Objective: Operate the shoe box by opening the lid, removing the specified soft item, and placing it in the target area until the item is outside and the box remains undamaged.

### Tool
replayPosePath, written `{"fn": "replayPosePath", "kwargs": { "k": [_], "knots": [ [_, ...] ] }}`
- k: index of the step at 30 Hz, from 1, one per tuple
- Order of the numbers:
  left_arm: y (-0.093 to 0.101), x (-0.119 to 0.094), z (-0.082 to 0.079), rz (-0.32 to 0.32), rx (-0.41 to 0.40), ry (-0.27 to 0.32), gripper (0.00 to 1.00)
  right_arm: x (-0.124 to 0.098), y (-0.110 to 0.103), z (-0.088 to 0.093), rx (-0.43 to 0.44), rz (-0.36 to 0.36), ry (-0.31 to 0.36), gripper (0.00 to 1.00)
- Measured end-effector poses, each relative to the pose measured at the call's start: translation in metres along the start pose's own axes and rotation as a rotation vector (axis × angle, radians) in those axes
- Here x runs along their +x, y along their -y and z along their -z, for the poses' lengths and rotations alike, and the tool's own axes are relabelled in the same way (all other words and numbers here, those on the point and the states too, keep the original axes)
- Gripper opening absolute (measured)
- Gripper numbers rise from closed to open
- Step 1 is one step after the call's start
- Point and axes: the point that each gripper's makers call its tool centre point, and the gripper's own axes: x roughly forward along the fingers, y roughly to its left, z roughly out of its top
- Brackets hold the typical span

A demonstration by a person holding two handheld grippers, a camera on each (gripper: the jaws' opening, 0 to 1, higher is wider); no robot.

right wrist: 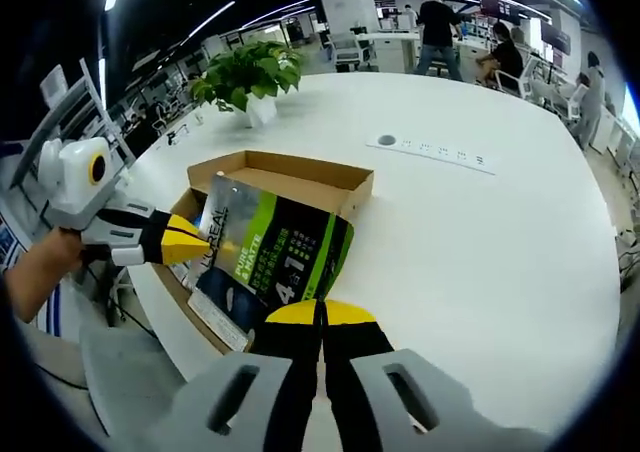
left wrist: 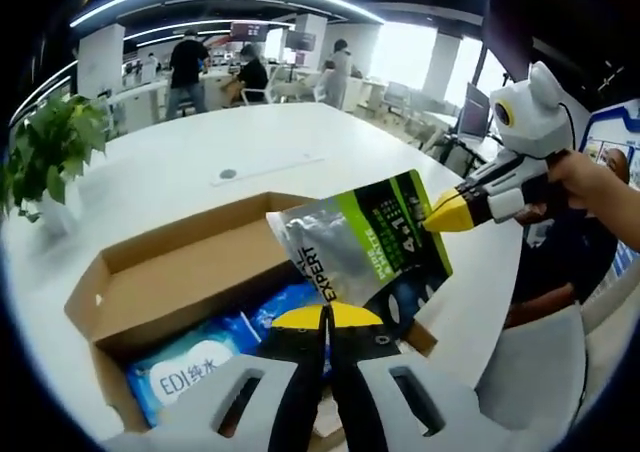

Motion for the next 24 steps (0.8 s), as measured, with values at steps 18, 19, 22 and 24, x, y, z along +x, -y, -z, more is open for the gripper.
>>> {"fn": "replayPosePath", "kwargs": {
  "k": [18,19,22,24],
  "knots": [
    [0.029,0.03,-0.008,0.058,0.02,-0.025,0.0,-0.012,0.038,0.012,0.014,0.049,-0.037,0.0],
    [0.03,0.032,-0.008,0.06,0.021,-0.026,0.0,-0.014,0.041,0.013,0.016,0.052,-0.039,0.0],
    [0.035,0.037,-0.009,0.068,0.023,-0.028,0.0,-0.016,0.047,0.015,0.02,0.059,-0.042,0.0],
    [0.038,0.04,-0.01,0.073,0.024,-0.031,0.0,-0.016,0.051,0.016,0.024,0.063,-0.048,0.0]
  ]
}}
